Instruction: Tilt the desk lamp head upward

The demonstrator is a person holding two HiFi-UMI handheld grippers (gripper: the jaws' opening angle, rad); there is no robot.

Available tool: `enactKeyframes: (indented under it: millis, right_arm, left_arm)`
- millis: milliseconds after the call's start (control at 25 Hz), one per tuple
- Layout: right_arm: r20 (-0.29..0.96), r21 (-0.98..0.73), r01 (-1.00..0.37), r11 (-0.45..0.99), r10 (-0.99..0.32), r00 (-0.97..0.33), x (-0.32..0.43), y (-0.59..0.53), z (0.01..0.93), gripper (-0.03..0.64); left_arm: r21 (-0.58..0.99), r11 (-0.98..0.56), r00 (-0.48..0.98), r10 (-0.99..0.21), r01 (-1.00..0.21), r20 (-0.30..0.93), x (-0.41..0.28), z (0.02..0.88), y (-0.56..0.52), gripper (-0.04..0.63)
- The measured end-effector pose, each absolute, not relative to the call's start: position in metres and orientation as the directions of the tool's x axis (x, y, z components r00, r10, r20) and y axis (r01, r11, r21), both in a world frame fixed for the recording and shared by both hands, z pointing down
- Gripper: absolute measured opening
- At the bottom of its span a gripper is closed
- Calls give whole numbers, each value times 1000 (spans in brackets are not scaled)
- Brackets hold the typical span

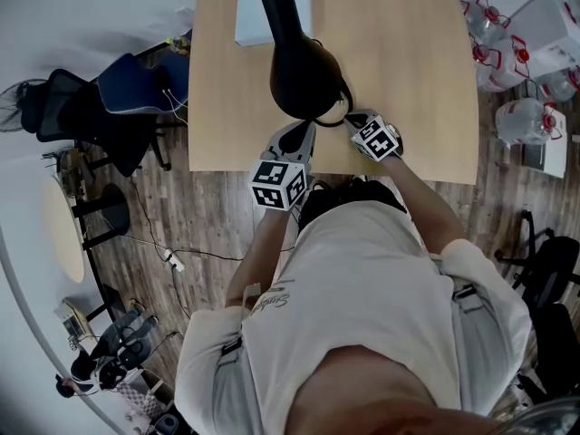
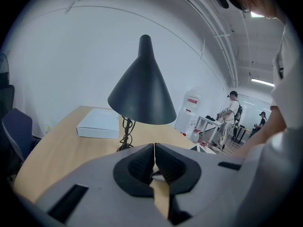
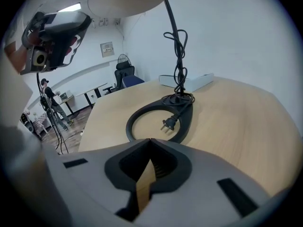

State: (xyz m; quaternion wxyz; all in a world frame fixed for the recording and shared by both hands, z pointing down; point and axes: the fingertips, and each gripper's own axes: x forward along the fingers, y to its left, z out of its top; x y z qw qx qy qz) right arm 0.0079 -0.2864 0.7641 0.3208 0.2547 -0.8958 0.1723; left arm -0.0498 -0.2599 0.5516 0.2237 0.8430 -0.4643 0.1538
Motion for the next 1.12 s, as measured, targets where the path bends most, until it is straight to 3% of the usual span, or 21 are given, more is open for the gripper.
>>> enactKeyframes:
  millis: [360, 720, 1120]
  right_arm:
    - [674, -147, -581, 801, -348, -651, 8, -289, 770, -5]
    - [753, -87, -572, 815, -322, -574, 6, -285, 764, -5]
    - [744, -98, -594, 799, -337, -577, 10, -282, 763, -5]
  left_arm:
    - [239, -475, 530, -719, -847, 450, -49, 550, -268, 17]
    - [234, -474, 527, -793, -849, 304, -46, 529, -277, 17]
    - [187, -499, 532, -794, -846, 293, -41, 518, -266, 15]
